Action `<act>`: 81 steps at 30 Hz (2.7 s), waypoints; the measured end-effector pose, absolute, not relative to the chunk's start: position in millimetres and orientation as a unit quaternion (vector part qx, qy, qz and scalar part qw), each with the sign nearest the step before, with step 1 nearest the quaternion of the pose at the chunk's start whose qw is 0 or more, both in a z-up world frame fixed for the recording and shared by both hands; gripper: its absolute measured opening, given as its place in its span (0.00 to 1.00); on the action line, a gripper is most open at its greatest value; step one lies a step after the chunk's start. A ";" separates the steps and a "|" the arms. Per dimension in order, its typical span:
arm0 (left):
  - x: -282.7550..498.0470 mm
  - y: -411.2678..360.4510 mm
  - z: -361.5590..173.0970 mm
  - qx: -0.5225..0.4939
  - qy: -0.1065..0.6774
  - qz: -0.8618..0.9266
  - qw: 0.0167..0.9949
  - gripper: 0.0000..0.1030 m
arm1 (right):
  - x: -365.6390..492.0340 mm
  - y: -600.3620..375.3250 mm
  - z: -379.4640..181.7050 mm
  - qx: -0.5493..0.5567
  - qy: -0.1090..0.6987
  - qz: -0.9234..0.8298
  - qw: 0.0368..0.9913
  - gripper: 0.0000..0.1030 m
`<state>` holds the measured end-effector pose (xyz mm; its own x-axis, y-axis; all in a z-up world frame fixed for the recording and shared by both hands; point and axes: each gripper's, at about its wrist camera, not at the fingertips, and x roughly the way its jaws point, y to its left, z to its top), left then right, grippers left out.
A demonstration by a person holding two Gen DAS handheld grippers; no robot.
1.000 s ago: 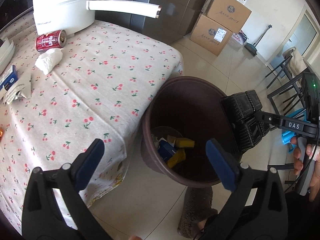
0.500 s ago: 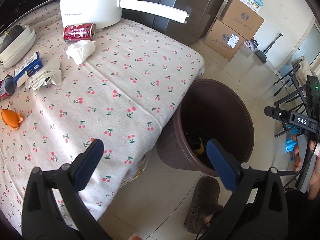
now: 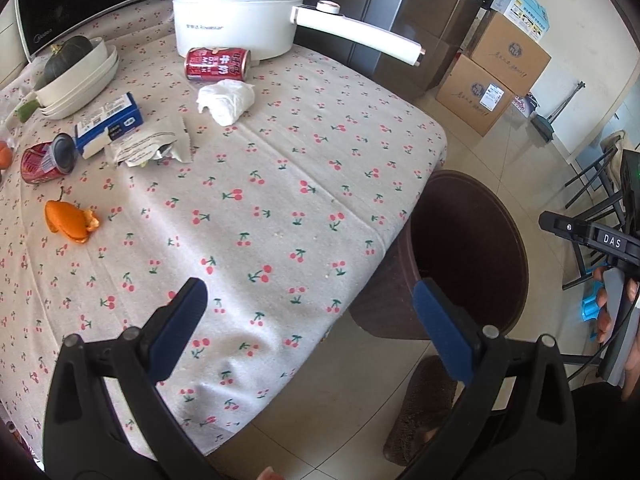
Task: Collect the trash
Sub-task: 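Move both grippers back over the table toward the orange peel and white packet, then grasp the orange peel with the left gripper while the right gripper grasps the white packet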
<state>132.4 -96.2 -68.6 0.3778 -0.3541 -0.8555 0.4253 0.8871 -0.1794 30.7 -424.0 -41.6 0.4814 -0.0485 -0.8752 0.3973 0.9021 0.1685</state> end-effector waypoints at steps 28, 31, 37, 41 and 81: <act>225.0 70.5 -100.0 -0.124 0.497 -0.006 0.859 0.86 | 153.7 -259.5 -67.6 0.074 0.528 -0.043 0.845 0.87; 241.4 67.2 -109.5 -0.151 0.488 0.014 0.860 0.81 | 162.5 -252.3 -75.2 0.067 0.535 -0.040 0.841 0.87; 262.3 69.8 -129.7 -0.154 0.481 0.070 0.860 0.57 | 173.8 -252.6 -81.9 0.079 0.539 -0.043 0.838 0.87; 261.7 75.2 -128.9 -0.168 0.477 0.062 0.860 0.36 | 177.7 -253.8 -83.2 0.098 0.537 -0.046 0.837 0.87; 202.0 173.1 -68.4 -0.154 0.482 -0.032 0.862 0.25 | 313.9 -68.1 -118.4 0.040 0.542 0.020 0.839 0.59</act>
<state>202.0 173.1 -68.4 0.5331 -0.2038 -0.8212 -0.0939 0.9503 -0.2967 313.9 -68.1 -118.4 0.4122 0.0772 -0.9078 0.0095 0.9960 0.0890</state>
